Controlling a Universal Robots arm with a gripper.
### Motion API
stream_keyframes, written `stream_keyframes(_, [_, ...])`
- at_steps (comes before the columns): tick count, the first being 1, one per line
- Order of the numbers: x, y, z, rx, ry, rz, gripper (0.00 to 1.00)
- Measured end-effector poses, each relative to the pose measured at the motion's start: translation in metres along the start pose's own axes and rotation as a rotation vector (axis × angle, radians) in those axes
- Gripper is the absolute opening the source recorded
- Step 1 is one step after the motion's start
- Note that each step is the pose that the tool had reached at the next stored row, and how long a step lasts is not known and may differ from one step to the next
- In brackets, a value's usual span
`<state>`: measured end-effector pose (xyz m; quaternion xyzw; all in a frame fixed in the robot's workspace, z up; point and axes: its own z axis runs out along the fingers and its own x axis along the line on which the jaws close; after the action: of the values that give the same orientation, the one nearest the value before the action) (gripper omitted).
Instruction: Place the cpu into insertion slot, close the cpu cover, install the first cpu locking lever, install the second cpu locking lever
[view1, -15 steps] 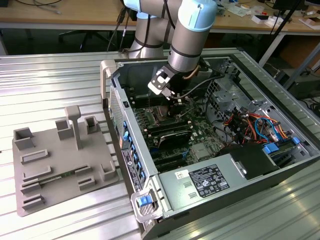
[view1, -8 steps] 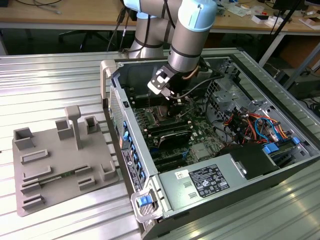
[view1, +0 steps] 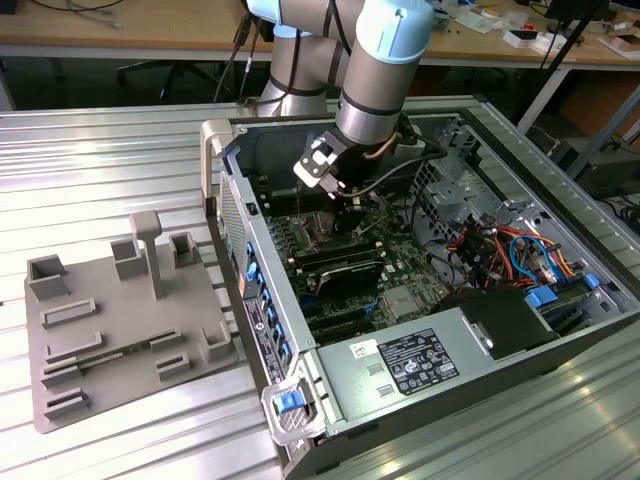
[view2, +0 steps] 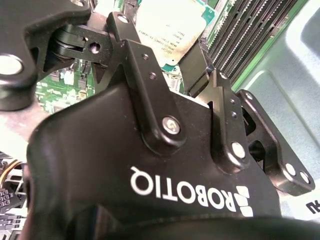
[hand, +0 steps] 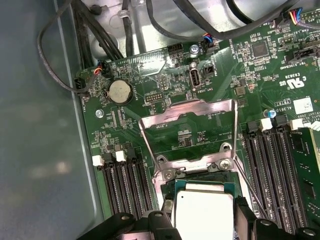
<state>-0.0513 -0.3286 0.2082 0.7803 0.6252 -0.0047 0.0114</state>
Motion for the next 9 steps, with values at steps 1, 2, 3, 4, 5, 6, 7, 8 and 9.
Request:
stream_keyframes(1, [0.0000, 0.0000, 0.0000, 0.0001, 0.0000, 0.002, 0.55])
stream_keyframes(2, [0.0001, 0.0000, 0.0001, 0.0001, 0.0001, 0.005, 0.55])
stream_keyframes(3, [0.0001, 0.0000, 0.0001, 0.0002, 0.0001, 0.010, 0.55])
stream_keyframes(4, [0.0001, 0.0000, 0.0001, 0.0003, -0.0001, 0.014, 0.55])
stream_keyframes(5, [0.0001, 0.0000, 0.0001, 0.0004, -0.0002, 0.018, 0.55])
stream_keyframes(6, [0.0001, 0.0000, 0.0001, 0.0005, -0.0003, 0.022, 0.55])
stream_keyframes(7, [0.0001, 0.0000, 0.0001, 0.0006, -0.0004, 0.025, 0.55])
stream_keyframes(8, [0.0001, 0.0000, 0.0001, 0.0007, -0.0004, 0.029, 0.55])
stream_keyframes(9, [0.0001, -0.0001, 0.0002, 0.0007, -0.0004, 0.031, 0.55])
